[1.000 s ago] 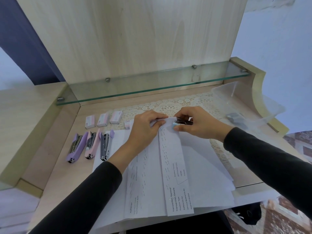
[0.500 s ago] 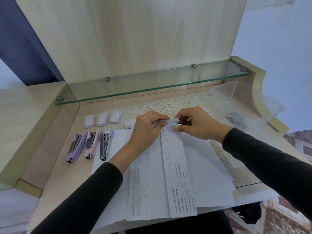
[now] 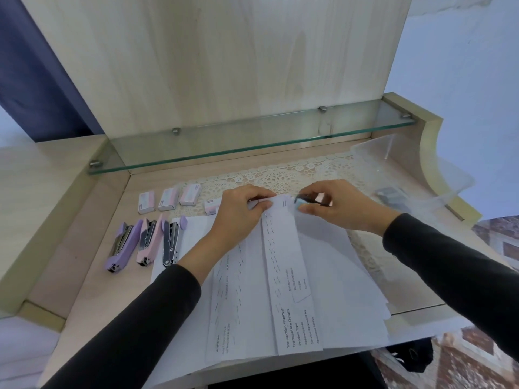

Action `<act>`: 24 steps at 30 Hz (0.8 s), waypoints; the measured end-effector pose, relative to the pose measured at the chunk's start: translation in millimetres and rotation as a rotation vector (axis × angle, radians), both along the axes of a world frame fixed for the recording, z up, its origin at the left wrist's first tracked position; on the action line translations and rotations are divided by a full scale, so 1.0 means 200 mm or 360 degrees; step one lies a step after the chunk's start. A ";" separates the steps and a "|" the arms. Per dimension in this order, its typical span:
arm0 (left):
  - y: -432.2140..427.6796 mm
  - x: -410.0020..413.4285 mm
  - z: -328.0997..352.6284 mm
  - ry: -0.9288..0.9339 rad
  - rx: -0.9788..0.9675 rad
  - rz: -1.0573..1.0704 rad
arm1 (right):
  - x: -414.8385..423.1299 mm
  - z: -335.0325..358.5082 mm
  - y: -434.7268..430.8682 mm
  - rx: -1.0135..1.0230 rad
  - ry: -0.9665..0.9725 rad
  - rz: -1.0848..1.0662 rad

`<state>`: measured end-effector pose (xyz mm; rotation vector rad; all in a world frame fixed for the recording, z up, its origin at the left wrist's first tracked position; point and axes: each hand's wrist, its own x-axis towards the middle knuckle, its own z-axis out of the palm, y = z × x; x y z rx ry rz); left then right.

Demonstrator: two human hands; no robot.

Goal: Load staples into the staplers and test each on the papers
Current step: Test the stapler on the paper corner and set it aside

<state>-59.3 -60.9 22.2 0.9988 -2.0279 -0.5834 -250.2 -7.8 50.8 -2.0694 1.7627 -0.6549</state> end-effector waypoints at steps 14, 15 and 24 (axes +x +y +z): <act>-0.06 -0.08 -0.08 -0.0339 0.0102 0.0073 | -0.16 -0.16 -0.07 0.0018 0.0495 -0.0620; -0.06 -0.07 -0.08 -0.0385 0.0083 0.0094 | -0.16 -0.15 -0.06 -0.0009 0.0568 -0.0619; 0.02 0.07 0.00 -0.0311 0.0099 0.0171 | -0.09 -0.10 -0.02 -0.0063 0.0667 -0.0583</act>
